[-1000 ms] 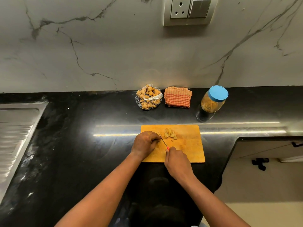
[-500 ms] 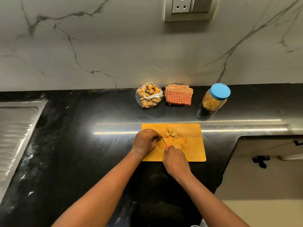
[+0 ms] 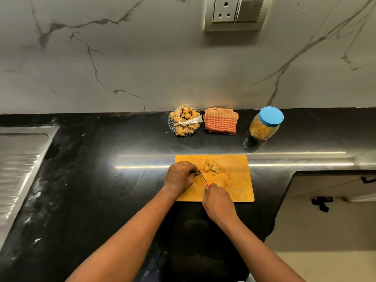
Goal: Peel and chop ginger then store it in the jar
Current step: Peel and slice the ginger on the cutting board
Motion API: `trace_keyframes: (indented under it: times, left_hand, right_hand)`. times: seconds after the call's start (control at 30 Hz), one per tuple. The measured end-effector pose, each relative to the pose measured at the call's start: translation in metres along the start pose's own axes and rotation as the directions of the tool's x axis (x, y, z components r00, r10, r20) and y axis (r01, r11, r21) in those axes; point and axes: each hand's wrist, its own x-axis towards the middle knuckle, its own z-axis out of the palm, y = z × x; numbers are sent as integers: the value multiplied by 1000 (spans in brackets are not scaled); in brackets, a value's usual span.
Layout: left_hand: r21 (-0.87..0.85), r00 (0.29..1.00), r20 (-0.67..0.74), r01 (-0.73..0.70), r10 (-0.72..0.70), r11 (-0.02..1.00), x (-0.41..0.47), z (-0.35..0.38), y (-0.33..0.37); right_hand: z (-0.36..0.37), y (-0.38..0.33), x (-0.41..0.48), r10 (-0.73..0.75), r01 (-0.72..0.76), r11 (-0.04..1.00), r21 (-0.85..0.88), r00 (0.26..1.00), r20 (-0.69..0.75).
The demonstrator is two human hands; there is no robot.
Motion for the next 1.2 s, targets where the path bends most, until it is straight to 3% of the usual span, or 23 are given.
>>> trace_keyframes:
  times: [0.17,0.3,0.4,0.77,1.2]
  left_hand:
    - [16,999,35,20,-21,1000,2,-5,4]
    - [13,999,43,33,-33,999,1,-6,5]
    - [8,999,43,33,-33,999,0,-7,5]
    - [-22,998,41,52,-51,998,-1,-9,6]
    - [-134,990,69,129,-120,983,2,-13,4]
  right_hand:
    - [1,4,-3,25,-31,992,120,998,50]
    - [-5,9,0,69,-133,929,346,979,191]
    - [-6,13,-3,95,-176,893,415,973,210]
    - [2,4,-12,6,9,947,322,999,-45]
    - [6,-1,-7,-20,23,994,110,999,-33]
